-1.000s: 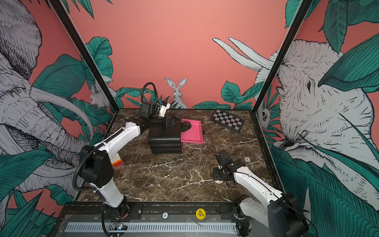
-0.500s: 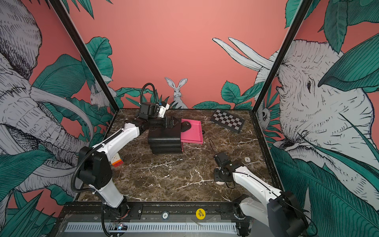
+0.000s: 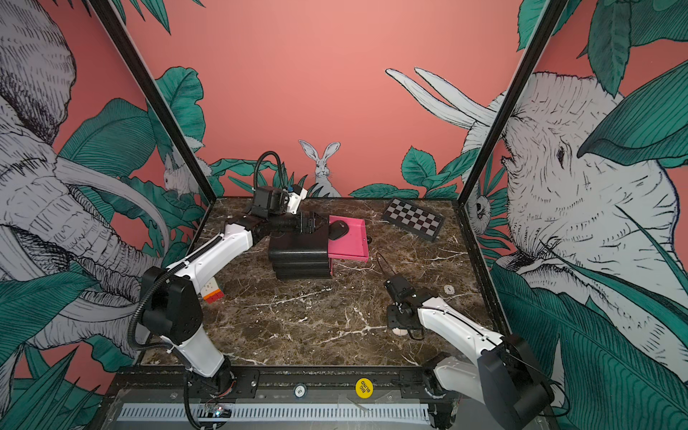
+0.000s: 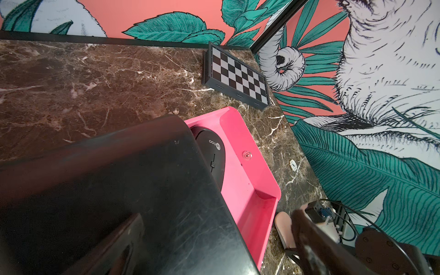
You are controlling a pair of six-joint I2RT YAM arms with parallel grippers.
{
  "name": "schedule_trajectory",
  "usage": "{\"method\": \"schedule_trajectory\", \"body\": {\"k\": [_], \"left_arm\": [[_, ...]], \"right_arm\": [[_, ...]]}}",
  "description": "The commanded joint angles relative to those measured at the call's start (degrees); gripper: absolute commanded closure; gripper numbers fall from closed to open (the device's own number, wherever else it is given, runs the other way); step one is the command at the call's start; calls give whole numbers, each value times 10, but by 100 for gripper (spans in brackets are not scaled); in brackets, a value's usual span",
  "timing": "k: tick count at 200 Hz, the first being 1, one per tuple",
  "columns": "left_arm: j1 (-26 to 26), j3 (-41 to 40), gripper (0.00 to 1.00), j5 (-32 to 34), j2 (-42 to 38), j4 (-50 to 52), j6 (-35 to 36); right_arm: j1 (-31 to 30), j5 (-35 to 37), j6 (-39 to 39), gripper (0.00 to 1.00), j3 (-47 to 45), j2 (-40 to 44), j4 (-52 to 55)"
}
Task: Take the mice out of the drawer
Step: Place the mouse at the center of the board.
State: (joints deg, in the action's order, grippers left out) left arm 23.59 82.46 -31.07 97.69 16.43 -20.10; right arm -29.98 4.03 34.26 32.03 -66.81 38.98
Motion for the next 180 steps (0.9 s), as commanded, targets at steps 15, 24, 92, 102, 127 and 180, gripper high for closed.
{"method": "schedule_trajectory", "body": {"k": [15, 24, 92, 102, 127, 180], "left_arm": [[0, -7, 1, -4, 11, 56, -3], [0, -5, 1, -4, 13, 59, -1], [-1, 5, 1, -4, 17, 68, 7], [-1, 8, 1, -4, 18, 69, 8], [0, 15, 1, -4, 19, 74, 12], [0, 16, 1, -1, 14, 75, 16]], "right_arm": [[-3, 24, 16, 35, 0, 7, 34], [-3, 25, 15, 34, 3, 12, 38], [-4, 29, 12, 29, 99, 80, 72], [-3, 34, 21, 27, 139, 82, 68], [-3, 57, 78, 23, 231, 59, 15], [-15, 54, 253, 23, 384, -127, -113]]}}
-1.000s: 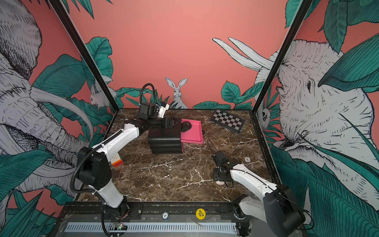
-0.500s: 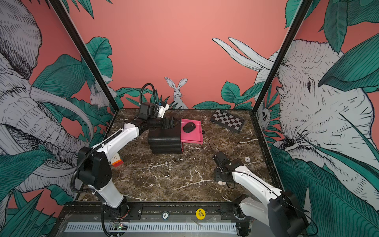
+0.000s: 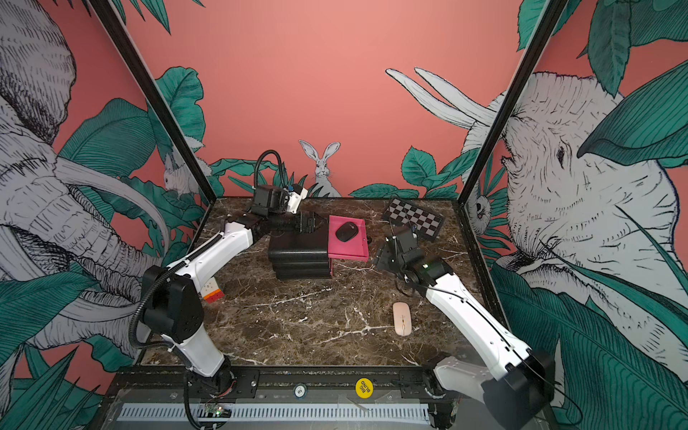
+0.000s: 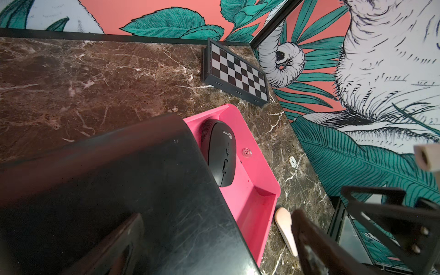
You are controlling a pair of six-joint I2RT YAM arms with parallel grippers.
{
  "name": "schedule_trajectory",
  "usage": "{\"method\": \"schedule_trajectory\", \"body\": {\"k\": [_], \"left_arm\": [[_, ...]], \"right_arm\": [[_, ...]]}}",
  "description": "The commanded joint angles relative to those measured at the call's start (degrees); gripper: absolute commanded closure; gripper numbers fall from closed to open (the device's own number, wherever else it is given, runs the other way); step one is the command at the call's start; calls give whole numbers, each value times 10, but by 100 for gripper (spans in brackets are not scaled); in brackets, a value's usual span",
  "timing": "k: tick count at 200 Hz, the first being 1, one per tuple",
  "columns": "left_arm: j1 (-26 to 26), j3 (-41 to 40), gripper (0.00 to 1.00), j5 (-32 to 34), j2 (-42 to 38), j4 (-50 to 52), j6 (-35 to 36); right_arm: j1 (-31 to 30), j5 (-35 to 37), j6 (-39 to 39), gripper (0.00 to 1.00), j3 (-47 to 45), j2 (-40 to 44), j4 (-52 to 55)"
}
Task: Take the mice out of the drawer
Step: Place the mouse at the center of the board, then pick up the mouse from the drawer.
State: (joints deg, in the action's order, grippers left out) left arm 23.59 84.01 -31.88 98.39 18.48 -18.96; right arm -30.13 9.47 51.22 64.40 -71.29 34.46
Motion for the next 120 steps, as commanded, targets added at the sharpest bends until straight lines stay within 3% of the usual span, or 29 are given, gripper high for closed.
{"method": "schedule_trajectory", "body": {"k": [1, 51, 120], "left_arm": [[0, 0, 1, 7, 7, 55, 4], [-1, 0, 1, 7, 6, 54, 8], [-5, 0, 1, 4, 7, 39, 5]], "right_arm": [[-14, -1, 83, 23, 66, -86, -70], [-22, -17, 85, 23, 262, -272, -47], [-31, 2, 143, 22, 314, -350, -15]]}}
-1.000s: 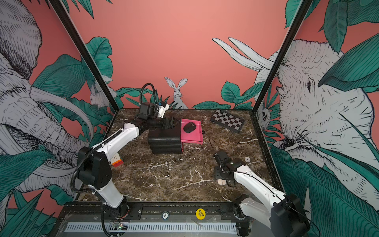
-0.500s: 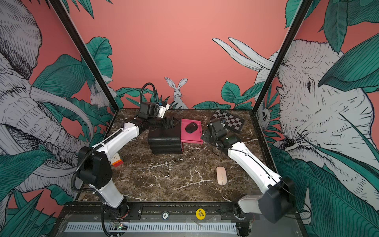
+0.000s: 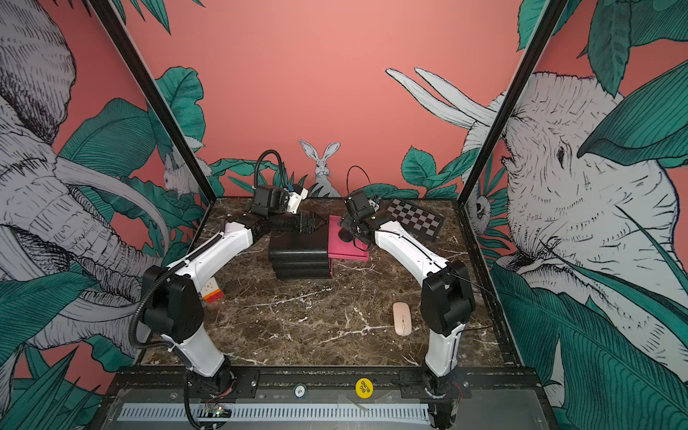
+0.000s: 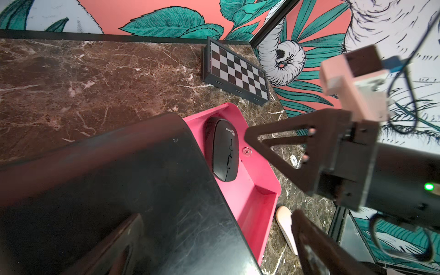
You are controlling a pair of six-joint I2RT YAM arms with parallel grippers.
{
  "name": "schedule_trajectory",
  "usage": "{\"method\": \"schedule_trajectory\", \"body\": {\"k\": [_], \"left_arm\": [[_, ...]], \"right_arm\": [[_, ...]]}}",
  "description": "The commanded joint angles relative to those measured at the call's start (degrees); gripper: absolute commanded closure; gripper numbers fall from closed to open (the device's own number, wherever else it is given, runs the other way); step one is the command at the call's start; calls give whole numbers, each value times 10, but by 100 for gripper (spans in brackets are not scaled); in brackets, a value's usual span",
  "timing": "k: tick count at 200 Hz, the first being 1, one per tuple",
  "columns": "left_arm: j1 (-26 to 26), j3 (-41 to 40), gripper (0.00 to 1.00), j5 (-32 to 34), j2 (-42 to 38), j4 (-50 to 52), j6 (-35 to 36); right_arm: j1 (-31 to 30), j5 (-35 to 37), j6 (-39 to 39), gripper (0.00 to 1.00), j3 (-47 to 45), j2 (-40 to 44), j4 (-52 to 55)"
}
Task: Take the mice out of the drawer
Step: Pick up the mouse from the drawer.
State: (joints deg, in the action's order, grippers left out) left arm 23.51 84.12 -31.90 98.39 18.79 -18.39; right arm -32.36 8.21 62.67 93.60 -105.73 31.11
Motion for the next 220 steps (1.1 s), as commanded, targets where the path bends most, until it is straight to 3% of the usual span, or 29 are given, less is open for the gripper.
{"method": "schedule_trajectory", "body": {"k": [1, 104, 220], "left_arm": [[-5, -1, 1, 4, 8, 35, -1], [-18, -1, 1, -13, 18, 22, -4], [-21, -3, 1, -17, 19, 20, -5]], "right_arm": [[-9, 14, 30, 22, 22, -5, 19], [-13, 30, 42, 22, 95, -97, 76], [-13, 44, -11, 41, 125, -140, 107]]}}
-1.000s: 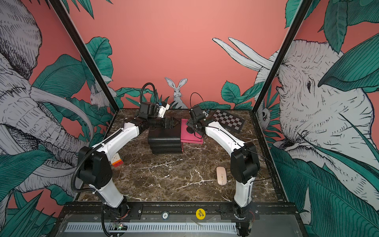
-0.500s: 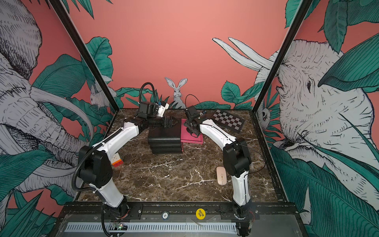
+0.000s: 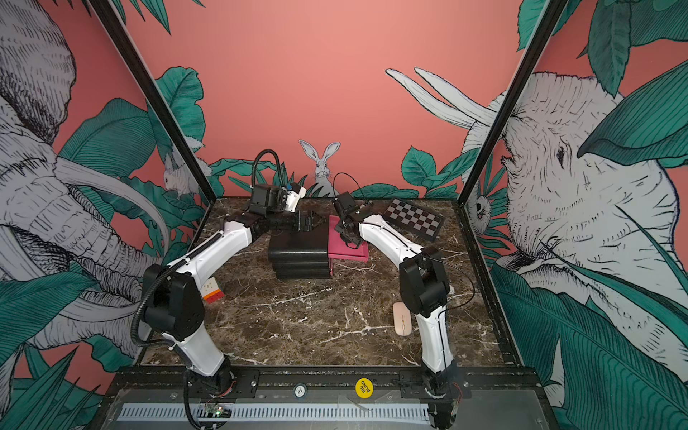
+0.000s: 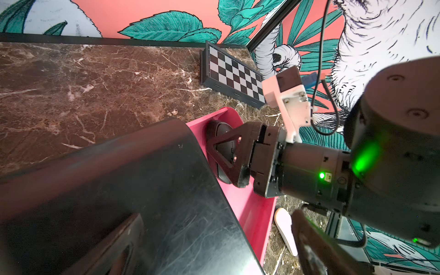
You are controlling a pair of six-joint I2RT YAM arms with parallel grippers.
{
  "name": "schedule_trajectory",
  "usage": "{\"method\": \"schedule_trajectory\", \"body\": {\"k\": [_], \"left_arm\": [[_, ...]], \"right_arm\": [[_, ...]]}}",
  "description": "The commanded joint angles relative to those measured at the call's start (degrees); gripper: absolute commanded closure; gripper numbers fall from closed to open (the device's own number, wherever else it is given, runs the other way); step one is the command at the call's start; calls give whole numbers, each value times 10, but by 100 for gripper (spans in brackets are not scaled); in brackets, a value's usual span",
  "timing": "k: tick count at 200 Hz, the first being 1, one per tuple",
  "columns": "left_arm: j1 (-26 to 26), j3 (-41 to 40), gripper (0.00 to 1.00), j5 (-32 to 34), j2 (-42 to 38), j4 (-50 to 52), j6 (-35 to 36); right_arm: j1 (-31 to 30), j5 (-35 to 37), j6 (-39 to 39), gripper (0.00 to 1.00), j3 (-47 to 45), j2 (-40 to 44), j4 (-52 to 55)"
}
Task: Take the mice out of the drawer
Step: Pick up the mouse from the drawer.
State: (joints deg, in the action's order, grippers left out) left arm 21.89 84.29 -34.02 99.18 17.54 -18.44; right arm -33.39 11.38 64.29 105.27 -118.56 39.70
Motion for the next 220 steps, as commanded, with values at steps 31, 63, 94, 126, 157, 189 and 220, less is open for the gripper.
{"method": "schedule_trajectory", "body": {"k": [31, 63, 94, 126, 157, 189, 220], "left_arm": [[-5, -6, 1, 4, 13, 33, -7], [-5, -6, 1, 6, 13, 32, -10], [-5, -6, 1, 12, 10, 31, -10], [-7, -4, 1, 17, 9, 36, -9], [-8, 2, 1, 19, 11, 39, -10], [-8, 12, 1, 18, 20, 46, -14], [-8, 15, 1, 26, 19, 54, -12]], "right_arm": [[-4, 8, -93, 43, -3, 10, -15], [-4, -31, -195, 46, -8, 42, -56], [-4, -48, -273, 47, -33, 107, -65], [-4, -71, -348, 46, -113, 216, -84], [-4, -92, -393, 45, -208, 325, -39], [-4, -91, -386, 46, -332, 416, 13], [-11, -88, -357, 46, -449, 498, 14]]}}
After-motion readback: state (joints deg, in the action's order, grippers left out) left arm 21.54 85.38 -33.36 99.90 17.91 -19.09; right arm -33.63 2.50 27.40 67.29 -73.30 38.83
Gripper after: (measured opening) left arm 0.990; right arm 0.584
